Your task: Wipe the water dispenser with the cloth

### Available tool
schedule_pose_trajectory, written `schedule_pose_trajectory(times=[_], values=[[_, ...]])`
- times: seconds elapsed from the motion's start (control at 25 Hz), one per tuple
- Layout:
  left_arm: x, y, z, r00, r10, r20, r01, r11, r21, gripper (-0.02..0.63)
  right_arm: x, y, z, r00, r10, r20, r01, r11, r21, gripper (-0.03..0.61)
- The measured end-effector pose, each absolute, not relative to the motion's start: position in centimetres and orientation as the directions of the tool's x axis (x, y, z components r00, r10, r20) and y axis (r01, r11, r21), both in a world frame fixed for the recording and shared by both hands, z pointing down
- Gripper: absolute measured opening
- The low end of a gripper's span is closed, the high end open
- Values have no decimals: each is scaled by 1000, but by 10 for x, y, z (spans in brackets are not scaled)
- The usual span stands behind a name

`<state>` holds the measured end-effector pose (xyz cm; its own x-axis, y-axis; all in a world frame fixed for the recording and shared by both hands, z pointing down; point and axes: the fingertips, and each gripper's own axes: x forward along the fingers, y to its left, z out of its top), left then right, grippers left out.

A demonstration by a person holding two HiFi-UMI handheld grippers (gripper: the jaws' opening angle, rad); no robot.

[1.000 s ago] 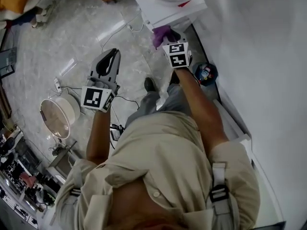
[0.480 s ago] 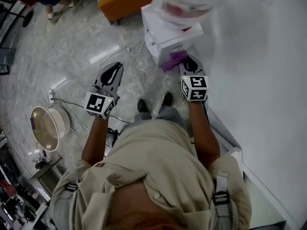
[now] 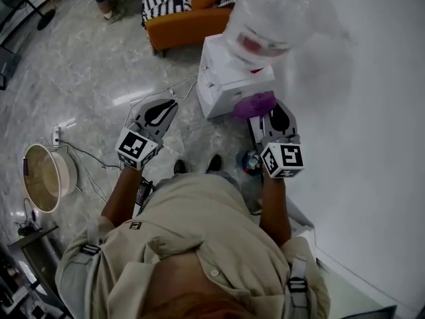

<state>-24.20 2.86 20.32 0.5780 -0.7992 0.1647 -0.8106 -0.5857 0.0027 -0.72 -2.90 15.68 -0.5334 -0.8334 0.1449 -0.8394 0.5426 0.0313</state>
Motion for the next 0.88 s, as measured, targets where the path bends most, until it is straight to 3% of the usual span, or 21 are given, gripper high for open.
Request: schedule_pose_trajectory(times=[0.88], values=[[-263, 72, 189, 633, -763, 133, -766, -642, -35, 43, -43, 29, 124, -571, -810, 134, -817, 577, 0, 75]])
